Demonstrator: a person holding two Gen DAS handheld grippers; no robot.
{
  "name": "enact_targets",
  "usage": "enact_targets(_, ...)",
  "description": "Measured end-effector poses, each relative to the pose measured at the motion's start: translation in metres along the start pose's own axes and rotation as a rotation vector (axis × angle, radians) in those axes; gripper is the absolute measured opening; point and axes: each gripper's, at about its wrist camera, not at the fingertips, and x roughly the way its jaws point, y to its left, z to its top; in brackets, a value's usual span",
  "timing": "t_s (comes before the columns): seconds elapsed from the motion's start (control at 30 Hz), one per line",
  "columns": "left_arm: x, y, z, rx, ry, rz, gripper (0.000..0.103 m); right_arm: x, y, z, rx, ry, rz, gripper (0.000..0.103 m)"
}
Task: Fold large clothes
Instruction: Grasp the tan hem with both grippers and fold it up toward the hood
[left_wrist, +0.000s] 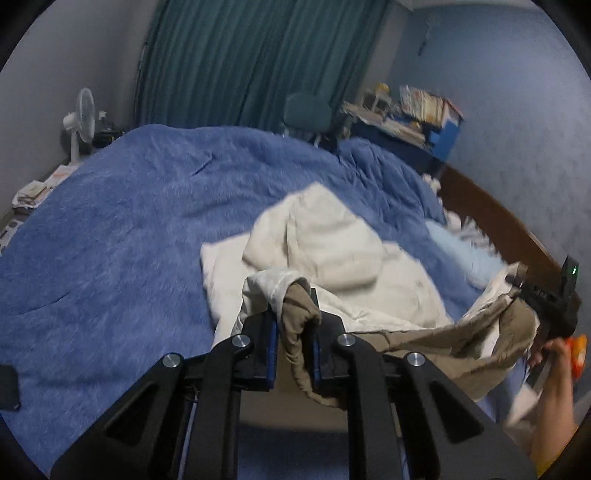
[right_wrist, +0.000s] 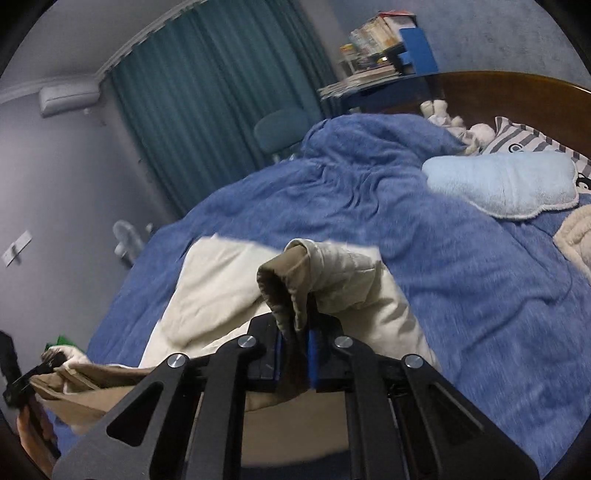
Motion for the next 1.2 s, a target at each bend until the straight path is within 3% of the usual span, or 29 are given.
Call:
enact_targets(0.1,0.031,0.004,0.022,-0.03,-0.021,0.005,0.011,0.033,0.001,0.015,0.0,-0.014,-0.017,0.01)
enact_targets(0.4,0.15,0.033,0.083,-0.021,0.027,0.058,0.011,0.137,0.001,0.06,-0.026,0.002,-0.033,0.011)
enact_targets(0.5,0.188,0.042,0.077,0.0,0.058,0.105,0.012,0.164,0.001,0.057,-0.055,0.007,-0.052,0.014)
enact_targets(0.6,0.226,0.055,0.062,-0.001,0.124,0.155,0.015,0.2,-0.008,0.042,-0.055,0.074,-0.064,0.014)
enact_targets(0.7,0.249,0.073,0.049,-0.046,0.163,0.146,0.019,0.226,-0.02,0.031,-0.026,0.111,-0.067,0.018)
enact_targets(0.77,0.251,0.079,0.046,-0.087,0.164,0.117,0.024,0.233,-0.022,0.028,-0.012,0.13,-0.07,0.031)
enact_targets(0.8,0.25,0.079,0.047,-0.098,0.167,0.1,0.033,0.235,-0.021,0.027,-0.011,0.146,-0.073,0.037)
enact_targets(0.87,0.241,0.077,0.053,-0.118,0.156,0.056,0.055,0.231,-0.015,0.029,-0.026,0.145,-0.06,0.058)
enact_targets(0.9,0.232,0.073,0.058,-0.121,0.128,0.064,0.077,0.226,-0.01,0.031,-0.039,0.14,-0.052,0.064)
enact_targets(0.93,0.217,0.068,0.064,-0.118,0.077,0.076,0.091,0.221,-0.006,0.033,-0.054,0.137,-0.047,0.075)
enact_targets(1.03,0.187,0.045,0.074,-0.085,0.032,0.027,0.095,0.206,0.017,0.038,-0.132,0.153,-0.029,0.078)
enact_targets(1.2,0.175,-0.014,0.062,0.035,0.149,0.003,0.095,0.167,0.065,0.03,-0.295,0.182,-0.007,0.087)
